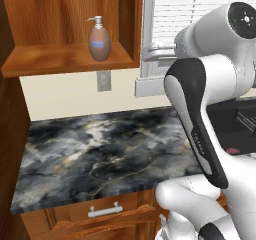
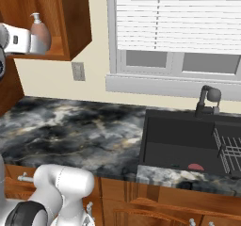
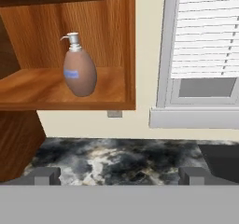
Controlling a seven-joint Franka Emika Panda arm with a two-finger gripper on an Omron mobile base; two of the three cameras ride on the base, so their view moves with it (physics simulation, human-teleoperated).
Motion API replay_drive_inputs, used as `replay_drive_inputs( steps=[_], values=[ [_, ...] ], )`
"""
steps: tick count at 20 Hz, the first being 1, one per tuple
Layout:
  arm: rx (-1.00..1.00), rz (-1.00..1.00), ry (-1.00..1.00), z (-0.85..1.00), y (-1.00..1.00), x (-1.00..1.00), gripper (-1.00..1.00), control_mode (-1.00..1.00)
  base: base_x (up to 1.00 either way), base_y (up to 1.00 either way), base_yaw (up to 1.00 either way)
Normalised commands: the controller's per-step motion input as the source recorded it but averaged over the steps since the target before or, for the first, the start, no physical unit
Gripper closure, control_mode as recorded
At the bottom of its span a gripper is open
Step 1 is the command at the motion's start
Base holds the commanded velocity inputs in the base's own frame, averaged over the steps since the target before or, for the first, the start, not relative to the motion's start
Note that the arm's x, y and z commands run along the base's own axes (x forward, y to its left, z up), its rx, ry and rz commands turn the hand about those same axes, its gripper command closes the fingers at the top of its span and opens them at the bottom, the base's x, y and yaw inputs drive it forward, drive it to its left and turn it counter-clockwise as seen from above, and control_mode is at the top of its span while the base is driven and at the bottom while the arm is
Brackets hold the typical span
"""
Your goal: Pick up the sponge and soap dispenser from the sink, and place them back in the cabinet, and close the cabinet door.
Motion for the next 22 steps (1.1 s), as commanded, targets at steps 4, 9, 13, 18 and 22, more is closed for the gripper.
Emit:
replay_drive_inputs(
  steps=[4, 9, 13, 18, 22],
  values=[
    [0.05, 0.00, 0.07, -0.03, -0.09, -0.04, -1.00, -1.00, 0.00, 0.00, 0.00],
    [0.01, 0.00, 0.05, -0.04, -0.04, -0.04, -1.00, -1.00, 0.00, 0.00, 0.00],
    [0.00, 0.00, 0.02, -0.12, -0.03, -0.09, -1.00, -1.00, 0.00, 0.00, 0.00],
    [0.00, 0.00, 0.00, -0.24, -0.02, -0.13, -1.00, -1.00, 0.00, 0.00, 0.00],
    [0.00, 0.00, 0.00, -0.29, -0.08, -0.12, -1.00, -1.00, 0.00, 0.00, 0.00]
  ],
)
